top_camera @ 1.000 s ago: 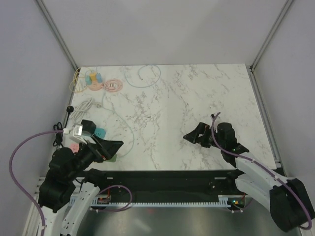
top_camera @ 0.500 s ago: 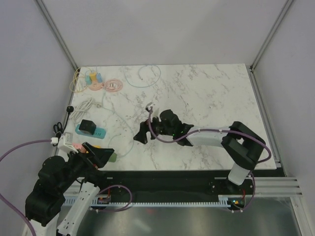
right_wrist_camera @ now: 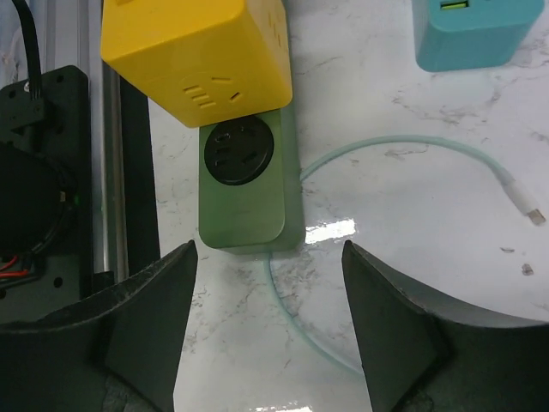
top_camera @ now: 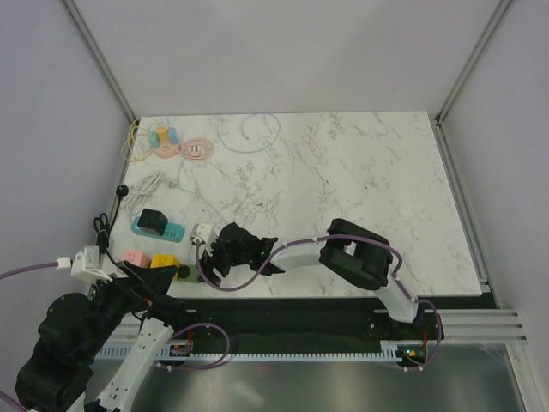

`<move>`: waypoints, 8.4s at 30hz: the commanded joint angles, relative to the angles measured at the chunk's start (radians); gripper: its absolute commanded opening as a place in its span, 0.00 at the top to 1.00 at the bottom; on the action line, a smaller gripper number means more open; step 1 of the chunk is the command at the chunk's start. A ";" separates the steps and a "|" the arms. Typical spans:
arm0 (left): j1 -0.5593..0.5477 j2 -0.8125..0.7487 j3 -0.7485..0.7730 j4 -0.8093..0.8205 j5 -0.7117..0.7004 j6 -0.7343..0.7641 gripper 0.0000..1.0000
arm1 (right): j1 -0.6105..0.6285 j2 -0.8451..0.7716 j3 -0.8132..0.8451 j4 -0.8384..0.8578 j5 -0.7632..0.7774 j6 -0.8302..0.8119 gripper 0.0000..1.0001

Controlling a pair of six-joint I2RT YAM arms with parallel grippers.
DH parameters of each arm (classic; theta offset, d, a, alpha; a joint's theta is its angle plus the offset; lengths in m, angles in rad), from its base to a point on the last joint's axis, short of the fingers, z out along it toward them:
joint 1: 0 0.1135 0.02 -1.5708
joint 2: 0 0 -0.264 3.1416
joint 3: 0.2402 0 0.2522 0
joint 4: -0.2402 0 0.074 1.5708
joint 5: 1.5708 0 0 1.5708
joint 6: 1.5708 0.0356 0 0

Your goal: Pull the plug off the socket

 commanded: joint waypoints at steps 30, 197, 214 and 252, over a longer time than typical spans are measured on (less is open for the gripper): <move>-0.092 -0.035 -0.023 -0.013 -0.051 -0.105 0.13 | 0.061 -0.032 0.048 -0.161 0.203 -0.275 1.00; 0.088 0.665 -0.681 0.714 0.144 -0.131 0.98 | -0.092 -0.365 -0.133 -0.276 0.401 0.077 1.00; 0.088 0.232 -0.659 0.595 0.211 -0.255 0.40 | -0.232 -0.412 -0.211 -0.230 0.139 0.326 1.00; 0.088 0.416 -0.931 1.012 0.136 -0.464 0.35 | -0.263 -0.396 -0.282 -0.089 -0.079 0.464 1.00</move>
